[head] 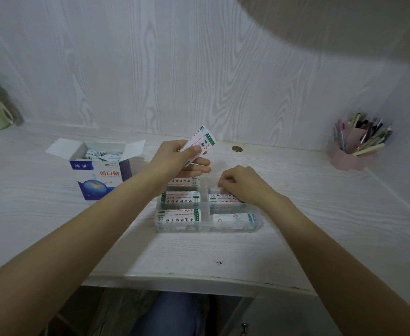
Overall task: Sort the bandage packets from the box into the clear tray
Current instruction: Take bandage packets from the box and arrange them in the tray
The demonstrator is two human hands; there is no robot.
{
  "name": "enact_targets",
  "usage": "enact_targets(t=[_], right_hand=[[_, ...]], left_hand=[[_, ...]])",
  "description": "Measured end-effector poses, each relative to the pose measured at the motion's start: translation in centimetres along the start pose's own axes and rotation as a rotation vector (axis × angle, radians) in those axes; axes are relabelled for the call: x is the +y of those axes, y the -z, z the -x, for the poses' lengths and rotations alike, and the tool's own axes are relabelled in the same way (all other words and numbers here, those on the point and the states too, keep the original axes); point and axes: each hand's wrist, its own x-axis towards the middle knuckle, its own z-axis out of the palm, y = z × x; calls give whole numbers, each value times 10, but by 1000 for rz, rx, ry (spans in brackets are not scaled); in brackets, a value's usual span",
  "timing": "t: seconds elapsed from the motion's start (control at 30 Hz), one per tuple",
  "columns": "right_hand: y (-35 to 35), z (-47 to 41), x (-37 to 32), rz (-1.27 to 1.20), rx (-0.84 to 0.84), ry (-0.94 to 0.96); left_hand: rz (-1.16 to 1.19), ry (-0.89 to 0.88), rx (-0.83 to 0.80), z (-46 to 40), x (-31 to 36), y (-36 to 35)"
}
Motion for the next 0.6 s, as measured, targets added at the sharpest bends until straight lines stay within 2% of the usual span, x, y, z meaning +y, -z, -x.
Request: enact_targets(t=[0.07, 0.1, 0.2, 0.27, 0.4, 0.5, 0.6], right_hand=[[0, 1, -2, -53, 39, 2], [1, 2, -4, -157, 93, -2], [9, 7, -14, -808, 172, -2], [15, 10, -21, -1083, 152, 11], [16, 9, -24, -1063, 200, 31], [17, 8, -16, -973, 264, -24], [17, 5, -1, -823, 369, -182]], left_hand=[[-12, 0, -2, 1, -1, 0], [-10, 5, -2, 1, -2, 1], [0, 33, -3, 2, -2, 3], [18, 61, -35, 5, -2, 3], [44, 79, -102, 10, -1, -1], [39, 45, -26, 8, 0, 0], [32, 11, 38, 6, 1, 4]])
